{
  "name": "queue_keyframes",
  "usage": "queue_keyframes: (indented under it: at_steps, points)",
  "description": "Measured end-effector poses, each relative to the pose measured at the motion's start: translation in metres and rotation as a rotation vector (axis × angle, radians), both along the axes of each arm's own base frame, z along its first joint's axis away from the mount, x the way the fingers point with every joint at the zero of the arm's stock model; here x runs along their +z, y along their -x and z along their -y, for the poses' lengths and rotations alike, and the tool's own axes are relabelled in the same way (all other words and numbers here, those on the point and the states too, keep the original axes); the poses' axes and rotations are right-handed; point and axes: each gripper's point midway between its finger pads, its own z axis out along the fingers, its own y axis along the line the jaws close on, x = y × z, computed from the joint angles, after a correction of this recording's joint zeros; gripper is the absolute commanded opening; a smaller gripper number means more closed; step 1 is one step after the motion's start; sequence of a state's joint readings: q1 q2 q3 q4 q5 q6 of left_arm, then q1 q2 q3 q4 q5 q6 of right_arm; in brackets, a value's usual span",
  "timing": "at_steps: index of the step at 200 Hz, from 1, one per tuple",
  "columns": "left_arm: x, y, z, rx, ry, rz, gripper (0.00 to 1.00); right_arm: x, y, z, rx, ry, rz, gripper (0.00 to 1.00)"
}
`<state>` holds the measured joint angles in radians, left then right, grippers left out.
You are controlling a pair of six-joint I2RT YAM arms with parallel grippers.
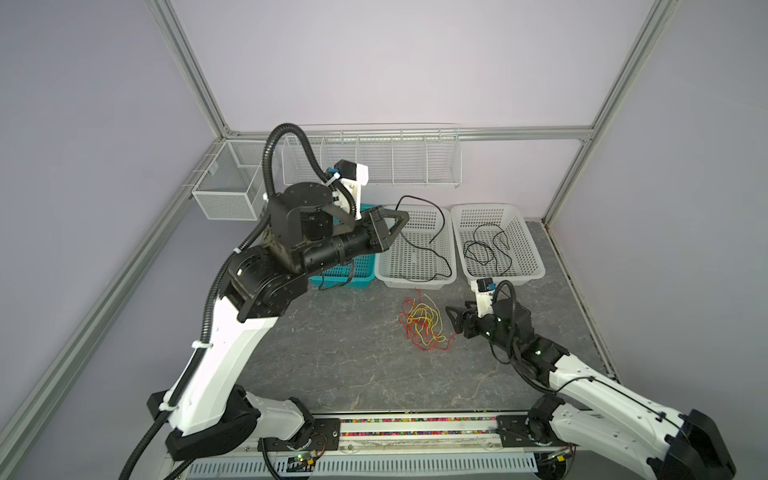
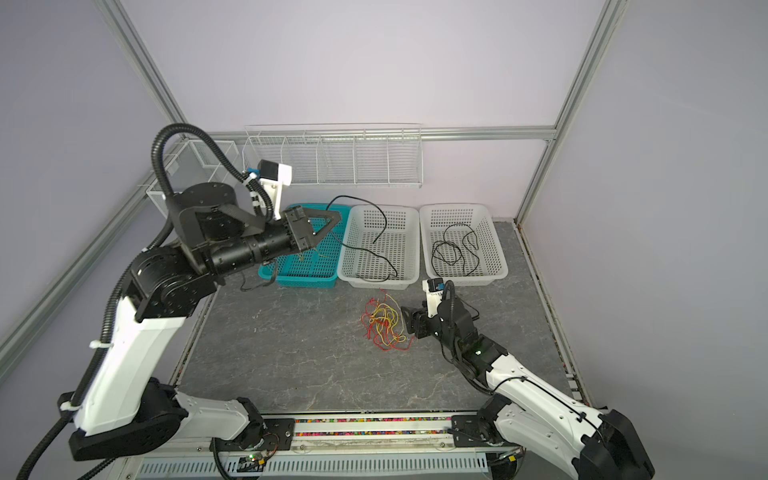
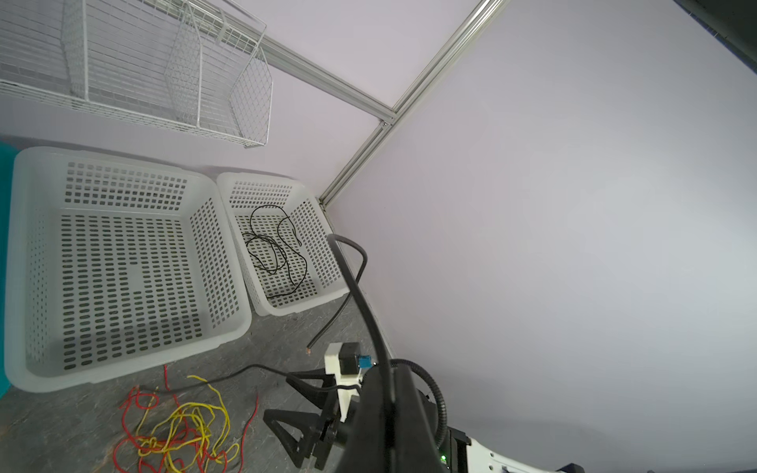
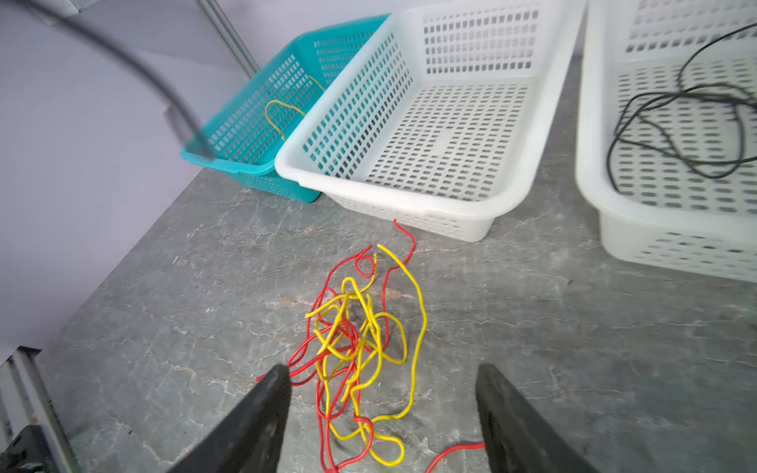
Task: Untangle the cables
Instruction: 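Pull the black wire out with the left gripper toward the farthest white basket, then release the black wire into the farthest white basket with the left gripper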
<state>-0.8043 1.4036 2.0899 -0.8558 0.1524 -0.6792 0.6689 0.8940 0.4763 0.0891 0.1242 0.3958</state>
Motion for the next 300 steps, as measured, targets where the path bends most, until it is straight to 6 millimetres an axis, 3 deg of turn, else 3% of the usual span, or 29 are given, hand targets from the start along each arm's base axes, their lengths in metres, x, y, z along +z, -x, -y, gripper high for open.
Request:
queue_keyframes:
  at_steps: [36,62,105,135,173,221,258,284,300]
  points:
    - [0.007,-0.037,0.041,-0.057,0.032,0.012,0.00,0.014,-0.001,0.040,-0.187,-0.021,0.094,1.00]
    - [0.016,-0.058,0.074,-0.107,0.076,0.050,0.00,0.022,0.002,0.078,-0.358,-0.037,0.156,0.89]
    - [0.025,-0.095,0.118,-0.162,0.170,0.129,0.00,0.026,0.007,0.123,-0.584,-0.046,0.193,0.89]
    - [0.026,-0.119,0.147,-0.199,0.279,0.166,0.00,0.022,0.011,0.141,-0.678,-0.045,0.196,0.89]
    - [0.023,-0.152,0.176,-0.200,0.414,0.210,0.00,0.019,0.012,0.147,-0.714,-0.044,0.191,0.89]
    - [-0.020,-0.197,0.200,-0.125,0.458,0.197,0.00,0.019,0.013,0.148,-0.713,-0.058,0.199,0.89]
    - [-0.075,-0.231,0.221,-0.076,0.469,0.135,0.00,0.017,0.013,0.146,-0.701,-0.064,0.197,0.89]
    - [-0.112,-0.246,0.232,-0.054,0.446,0.086,0.00,0.018,0.012,0.143,-0.689,-0.069,0.197,0.89]
    - [-0.125,-0.249,0.237,-0.050,0.434,0.071,0.00,0.018,0.012,0.142,-0.684,-0.070,0.197,0.89]
